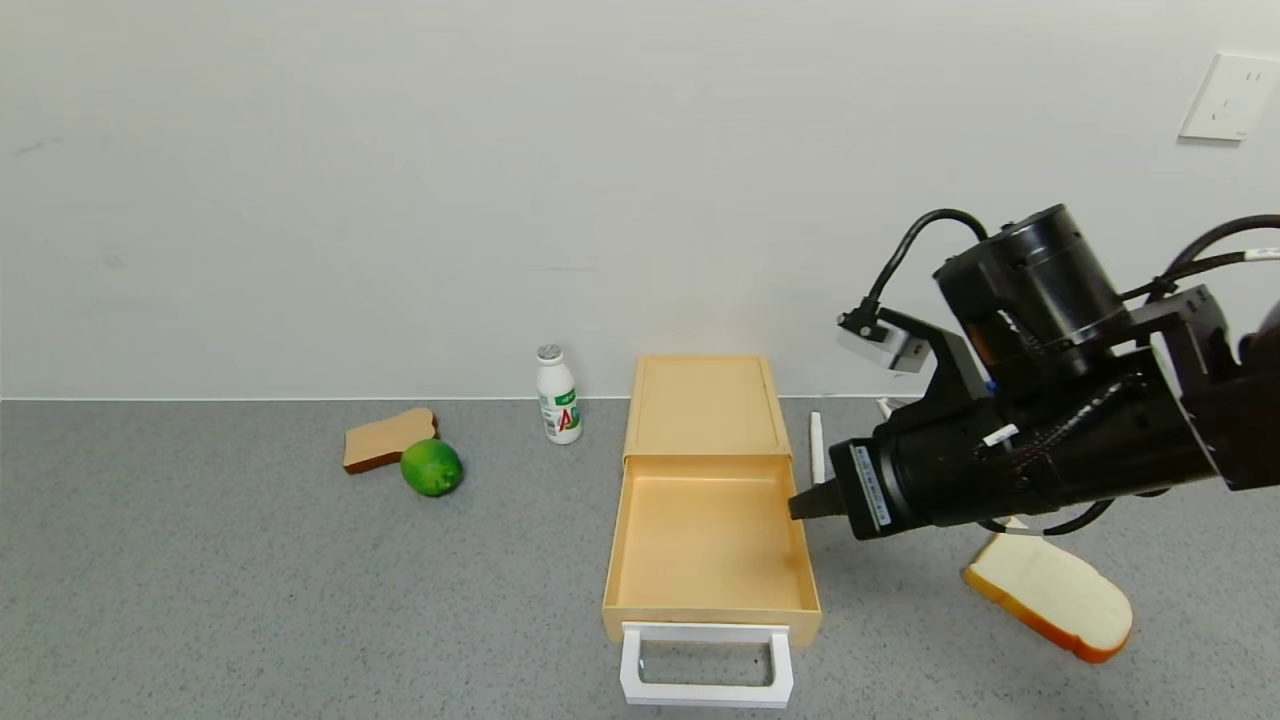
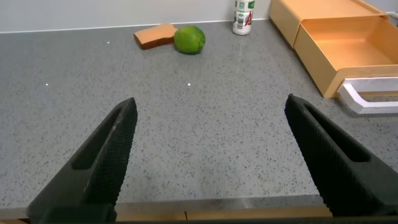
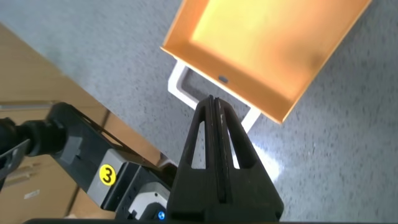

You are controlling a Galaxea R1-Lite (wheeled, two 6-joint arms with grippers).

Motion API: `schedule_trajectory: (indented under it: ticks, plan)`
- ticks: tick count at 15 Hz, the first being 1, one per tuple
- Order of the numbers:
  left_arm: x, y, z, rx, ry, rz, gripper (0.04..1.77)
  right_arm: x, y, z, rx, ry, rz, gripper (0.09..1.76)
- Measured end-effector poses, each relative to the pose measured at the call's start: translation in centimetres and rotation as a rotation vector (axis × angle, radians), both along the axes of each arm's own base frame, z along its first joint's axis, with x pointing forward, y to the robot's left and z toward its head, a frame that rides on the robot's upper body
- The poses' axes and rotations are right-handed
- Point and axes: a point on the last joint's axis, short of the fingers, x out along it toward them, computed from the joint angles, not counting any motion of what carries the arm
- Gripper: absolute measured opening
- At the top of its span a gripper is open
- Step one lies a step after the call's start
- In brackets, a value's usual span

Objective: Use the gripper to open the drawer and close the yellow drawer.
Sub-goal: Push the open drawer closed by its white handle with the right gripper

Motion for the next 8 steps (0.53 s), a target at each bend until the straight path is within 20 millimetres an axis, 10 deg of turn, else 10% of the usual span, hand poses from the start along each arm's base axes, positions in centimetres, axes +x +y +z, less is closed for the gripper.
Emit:
schedule_trajectory:
  ticks: [8]
  plan:
    - [0.0,0.0,0.0,0.000,0.000,0.000,1.72,-0.6,-5.6,-0.6,0.117,-0.158,0.021,0.11]
